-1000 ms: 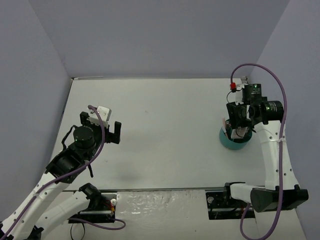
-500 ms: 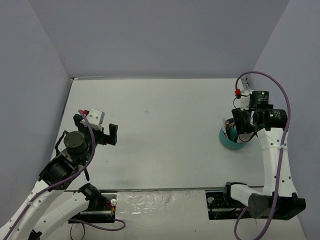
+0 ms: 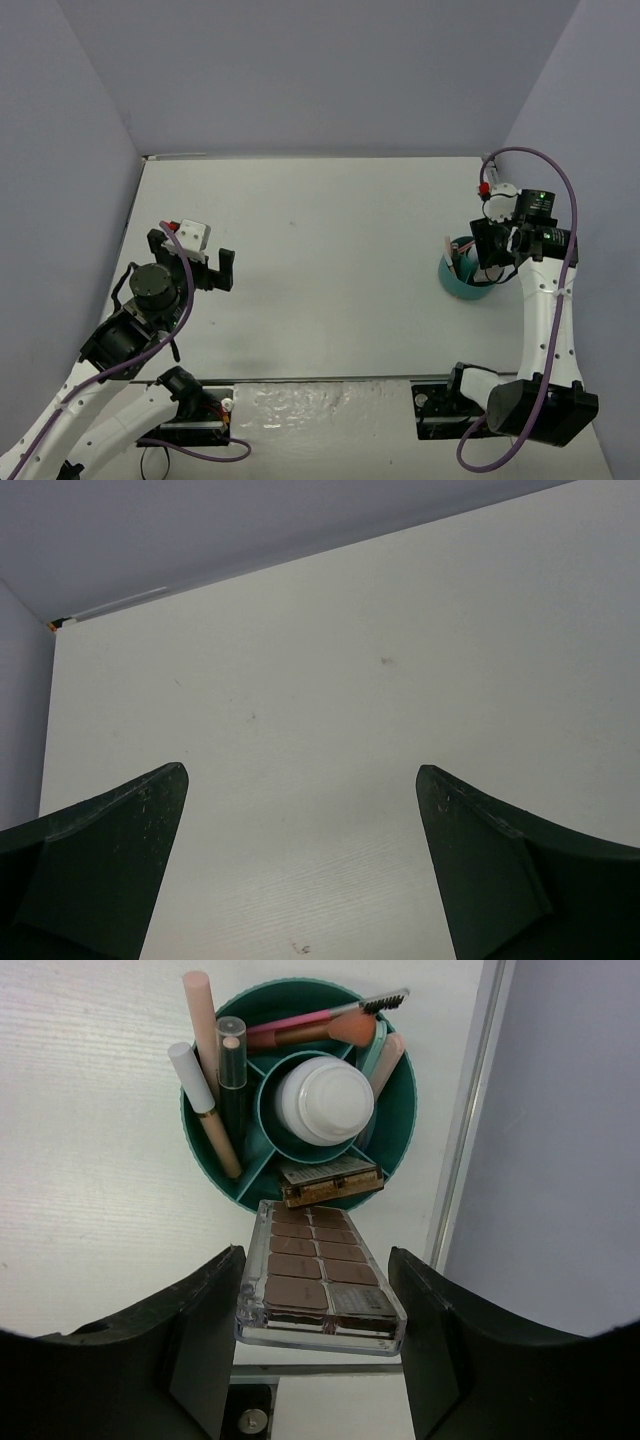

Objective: Organize the makeup

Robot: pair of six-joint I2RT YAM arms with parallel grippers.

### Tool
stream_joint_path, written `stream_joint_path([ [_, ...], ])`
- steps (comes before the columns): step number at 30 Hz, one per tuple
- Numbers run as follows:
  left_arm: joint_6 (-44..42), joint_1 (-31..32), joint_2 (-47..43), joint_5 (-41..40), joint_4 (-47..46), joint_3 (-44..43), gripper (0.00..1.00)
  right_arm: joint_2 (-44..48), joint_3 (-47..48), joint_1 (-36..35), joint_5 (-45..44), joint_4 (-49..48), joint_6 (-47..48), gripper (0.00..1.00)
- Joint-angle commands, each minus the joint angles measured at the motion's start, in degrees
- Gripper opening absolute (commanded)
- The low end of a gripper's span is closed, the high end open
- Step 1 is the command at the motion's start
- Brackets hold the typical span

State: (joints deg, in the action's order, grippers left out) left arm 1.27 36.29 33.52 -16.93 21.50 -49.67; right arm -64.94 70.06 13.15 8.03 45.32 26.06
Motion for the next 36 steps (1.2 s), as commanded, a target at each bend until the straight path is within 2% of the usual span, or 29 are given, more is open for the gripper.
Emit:
stream_joint_path([
  [1, -1.1, -0.26, -0.27, -1.57, -3.9, -0.89, 0.97, 2.41, -2.58, 1.43, 2.55, -5.67, 3.51, 0.0],
  [17, -1.1, -0.43, -0.21, -1.52, -3.83, -0.25, 0.97, 2.89, -9.59, 5.83, 9.11, -13.68, 4.79, 0.0],
  [19, -1.1, -0.43, -0.37, -1.6, -3.99, -0.09, 0.97, 2.89, -10.32, 6.0, 9.44, -13.93, 4.79, 0.04],
  [25, -1.16, -0.55, -0.29, -1.35, -4.01, -0.08, 0.97, 3.59, -11.52, 6.01, 7.8, -14.36, 4.7, 0.31],
  [30, -1.1, -0.7, -0.41, -1.43, -4.01, 0.04, 0.97, 4.16, -12.61, 6.01, 6.92, -15.14, 4.35, 0.46],
  [33, -1.1, -0.7, -0.56, -1.35, -4.01, 0.18, 0.97, 3.87, -12.06, 6.01, 6.0, -15.18, 3.65, 0.65],
  [36, -1.1, -0.94, -0.71, -1.22, -4.01, 0.19, 0.97, 4.37, -11.83, 5.95, 5.71, -15.24, 3.5, 0.74],
])
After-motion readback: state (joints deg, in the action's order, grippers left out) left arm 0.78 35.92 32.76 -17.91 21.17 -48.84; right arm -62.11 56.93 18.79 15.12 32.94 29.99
